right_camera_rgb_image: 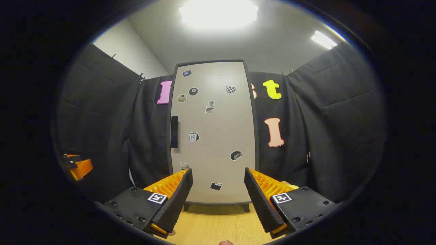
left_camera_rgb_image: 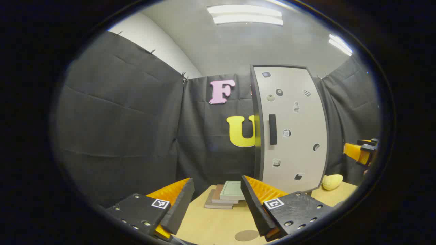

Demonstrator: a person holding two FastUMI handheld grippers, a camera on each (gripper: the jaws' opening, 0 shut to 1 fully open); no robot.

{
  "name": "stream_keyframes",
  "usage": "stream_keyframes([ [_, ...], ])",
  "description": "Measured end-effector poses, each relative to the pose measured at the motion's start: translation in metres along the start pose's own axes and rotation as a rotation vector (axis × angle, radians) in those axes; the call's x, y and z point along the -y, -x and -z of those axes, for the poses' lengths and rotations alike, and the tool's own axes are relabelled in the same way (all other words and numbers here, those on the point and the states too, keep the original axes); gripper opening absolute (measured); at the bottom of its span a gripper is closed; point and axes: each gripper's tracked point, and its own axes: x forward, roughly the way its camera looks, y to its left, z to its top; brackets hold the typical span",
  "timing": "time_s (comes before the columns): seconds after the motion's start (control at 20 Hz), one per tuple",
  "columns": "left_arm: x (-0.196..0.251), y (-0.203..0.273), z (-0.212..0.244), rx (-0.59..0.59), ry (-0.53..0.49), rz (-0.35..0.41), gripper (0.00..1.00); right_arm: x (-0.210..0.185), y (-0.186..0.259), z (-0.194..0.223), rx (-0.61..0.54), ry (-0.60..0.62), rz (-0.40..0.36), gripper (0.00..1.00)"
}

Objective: Open the cabinet door with the right hand, grasp the bottle in the cabinet with the left hand and place it on the coaster, then close the cabinet door with the right hand.

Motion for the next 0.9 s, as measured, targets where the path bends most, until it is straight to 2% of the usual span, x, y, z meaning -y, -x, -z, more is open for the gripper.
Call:
stream_keyframes([
  [0.2, 0.000, 0.001, -0.002, 0.007, -0.012, -0.002, 0.85, -0.004, 0.003, -0.004, 0.013, 0.002, -0.007, 0.96],
  [0.25, -0.001, 0.002, -0.002, 0.007, -0.013, -0.003, 0.85, -0.005, 0.003, -0.003, 0.014, 0.007, -0.011, 0.93],
  [0.35, -0.002, 0.004, -0.002, 0.005, -0.011, -0.007, 0.84, -0.007, 0.003, -0.002, 0.015, 0.010, -0.017, 0.96],
  [0.55, -0.008, 0.006, -0.006, 0.016, -0.021, -0.018, 0.87, -0.010, 0.004, -0.001, 0.016, 0.002, -0.022, 0.96],
  [0.85, -0.007, 0.003, -0.005, 0.016, -0.022, -0.010, 0.85, -0.013, 0.000, 0.000, 0.024, 0.003, -0.017, 0.96],
  [0.9, -0.006, 0.001, -0.004, 0.011, -0.021, -0.006, 0.85, -0.013, -0.002, -0.001, 0.027, 0.005, -0.016, 0.93],
])
